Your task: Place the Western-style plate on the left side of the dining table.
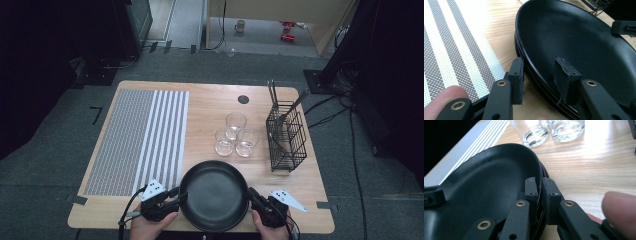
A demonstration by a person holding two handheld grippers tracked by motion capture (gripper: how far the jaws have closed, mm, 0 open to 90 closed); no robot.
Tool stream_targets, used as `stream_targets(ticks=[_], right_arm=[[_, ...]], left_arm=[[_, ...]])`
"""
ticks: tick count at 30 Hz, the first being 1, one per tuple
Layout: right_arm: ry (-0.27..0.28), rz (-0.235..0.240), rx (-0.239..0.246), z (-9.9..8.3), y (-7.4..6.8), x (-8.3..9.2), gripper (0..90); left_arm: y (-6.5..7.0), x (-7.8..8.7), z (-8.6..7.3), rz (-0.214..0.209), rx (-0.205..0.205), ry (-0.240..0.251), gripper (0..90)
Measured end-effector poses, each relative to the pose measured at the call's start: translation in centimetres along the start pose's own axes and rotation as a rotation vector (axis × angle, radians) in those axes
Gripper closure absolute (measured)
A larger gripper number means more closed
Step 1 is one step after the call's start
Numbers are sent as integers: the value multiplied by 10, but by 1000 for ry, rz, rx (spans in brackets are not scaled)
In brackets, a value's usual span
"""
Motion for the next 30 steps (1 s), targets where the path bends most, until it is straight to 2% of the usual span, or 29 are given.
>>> stream_targets(ticks=[8,16,30], right_arm=[[6,6,-16,0,1,-1,836],[14,15,-56,-1,2,-1,839],[13,24,-76,-1,3,-1,841]], left_arm=[[-2,1,1,-11,18,4,653],[-3,2,1,-21,37,4,660],[-3,2,2,-21,36,3,660]])
Point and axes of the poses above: each handheld gripper's, and its own axes: x roughly backward along the jaws, z roughly out of its top, y roughly to its right, the point moved 4 cm from there along -x, roughly forward along the jaws, and after that the axes turned 1 degree about -z, right-handed, at the moved point
